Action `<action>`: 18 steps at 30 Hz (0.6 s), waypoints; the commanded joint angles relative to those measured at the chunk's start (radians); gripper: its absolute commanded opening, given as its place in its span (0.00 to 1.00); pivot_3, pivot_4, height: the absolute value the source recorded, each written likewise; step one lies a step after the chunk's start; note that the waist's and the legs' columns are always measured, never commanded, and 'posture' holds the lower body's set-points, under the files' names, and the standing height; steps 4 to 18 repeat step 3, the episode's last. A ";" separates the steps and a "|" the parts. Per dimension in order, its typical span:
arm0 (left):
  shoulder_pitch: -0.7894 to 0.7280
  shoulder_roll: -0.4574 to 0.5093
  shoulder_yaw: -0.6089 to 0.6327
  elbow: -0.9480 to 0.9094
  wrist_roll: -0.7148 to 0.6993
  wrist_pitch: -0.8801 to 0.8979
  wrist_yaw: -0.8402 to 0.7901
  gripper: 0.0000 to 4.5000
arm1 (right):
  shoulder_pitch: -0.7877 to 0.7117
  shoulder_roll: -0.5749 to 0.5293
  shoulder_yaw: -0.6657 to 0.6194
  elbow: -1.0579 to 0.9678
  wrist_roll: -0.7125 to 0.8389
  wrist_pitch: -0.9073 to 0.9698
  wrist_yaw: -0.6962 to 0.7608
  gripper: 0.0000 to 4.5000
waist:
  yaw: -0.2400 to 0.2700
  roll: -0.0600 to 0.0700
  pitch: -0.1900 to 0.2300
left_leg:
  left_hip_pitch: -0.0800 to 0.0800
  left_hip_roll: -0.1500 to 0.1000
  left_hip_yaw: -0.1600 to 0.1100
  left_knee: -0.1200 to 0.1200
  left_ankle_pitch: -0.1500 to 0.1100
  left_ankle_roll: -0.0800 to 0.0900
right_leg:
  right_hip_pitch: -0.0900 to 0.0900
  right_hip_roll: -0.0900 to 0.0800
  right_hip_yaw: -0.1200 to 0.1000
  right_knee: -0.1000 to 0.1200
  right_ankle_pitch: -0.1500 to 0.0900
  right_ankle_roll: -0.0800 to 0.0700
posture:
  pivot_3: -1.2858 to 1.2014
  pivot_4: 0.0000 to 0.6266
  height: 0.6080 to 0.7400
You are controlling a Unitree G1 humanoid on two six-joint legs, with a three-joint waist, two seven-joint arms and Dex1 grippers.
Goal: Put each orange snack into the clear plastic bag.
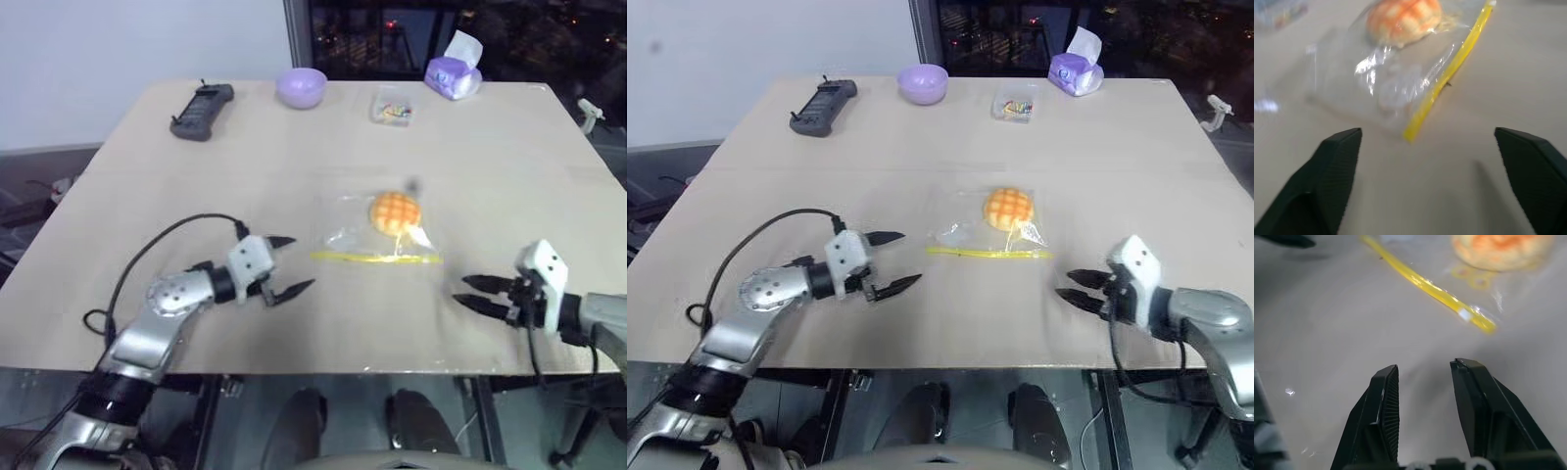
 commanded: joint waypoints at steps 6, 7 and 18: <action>0.074 0.018 0.203 0.002 -0.143 0.091 -0.050 0.99 | 0.047 0.004 -0.186 0.133 0.024 -0.181 0.028 0.41 | -0.001 0.000 0.000 | 0.000 0.000 0.000 0.000 0.000 0.000 | -0.001 0.000 0.000 0.000 0.000 0.000 | 0.52 0.24 1.00; 0.074 0.018 0.203 0.002 -0.143 0.091 -0.050 0.99 | 0.047 0.004 -0.186 0.133 0.024 -0.181 0.028 0.41 | -0.001 0.000 0.000 | 0.000 0.000 0.000 0.000 0.000 0.000 | -0.001 0.000 0.000 0.000 0.000 0.000 | 0.52 0.24 1.00; 0.074 0.018 0.203 0.002 -0.143 0.091 -0.050 0.99 | 0.047 0.004 -0.186 0.133 0.024 -0.181 0.028 0.41 | -0.001 0.000 0.000 | 0.000 0.000 0.000 0.000 0.000 0.000 | -0.001 0.000 0.000 0.000 0.000 0.000 | 0.52 0.24 1.00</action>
